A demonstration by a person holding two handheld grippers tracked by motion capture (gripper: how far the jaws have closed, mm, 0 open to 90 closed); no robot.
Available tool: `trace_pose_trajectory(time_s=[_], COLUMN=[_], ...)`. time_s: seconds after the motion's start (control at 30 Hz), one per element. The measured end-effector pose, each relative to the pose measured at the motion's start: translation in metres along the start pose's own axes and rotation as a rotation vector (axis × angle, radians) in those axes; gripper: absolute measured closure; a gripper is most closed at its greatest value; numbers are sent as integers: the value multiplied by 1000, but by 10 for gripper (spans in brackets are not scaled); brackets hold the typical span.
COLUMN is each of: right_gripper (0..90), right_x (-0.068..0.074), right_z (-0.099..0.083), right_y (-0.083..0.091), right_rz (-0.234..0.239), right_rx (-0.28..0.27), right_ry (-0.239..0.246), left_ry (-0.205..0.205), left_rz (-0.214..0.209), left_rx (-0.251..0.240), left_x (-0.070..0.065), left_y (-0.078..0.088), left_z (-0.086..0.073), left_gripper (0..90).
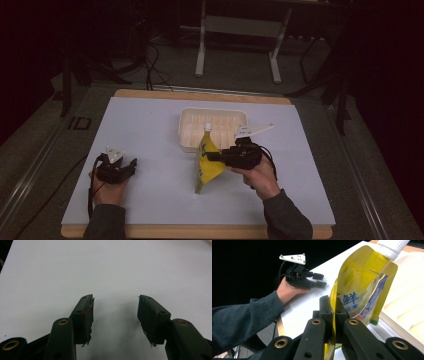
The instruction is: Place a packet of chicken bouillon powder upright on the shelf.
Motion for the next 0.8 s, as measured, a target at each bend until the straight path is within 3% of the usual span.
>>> trace_pose_trajectory(time_s=[0.8], right_gripper=[900], right_x=[0], right_z=[20], right_y=[-1], right_rz=[-21], right_rx=[-11], right_ry=[42], left_ry=[-3], left_rz=[-2], left_rx=[-1], left_x=[-1], left_y=[0], left_z=[0], left_gripper=[472])
Point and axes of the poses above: each handheld gripper's, and its own axes: y roughly backward along the jaws, z roughly out of its top, x roughly to its left, the point moved 10 cm from there along -y, roughly forward along the jaws, and after that the axes turned 9 degrees about z, right-handed, at the moved point
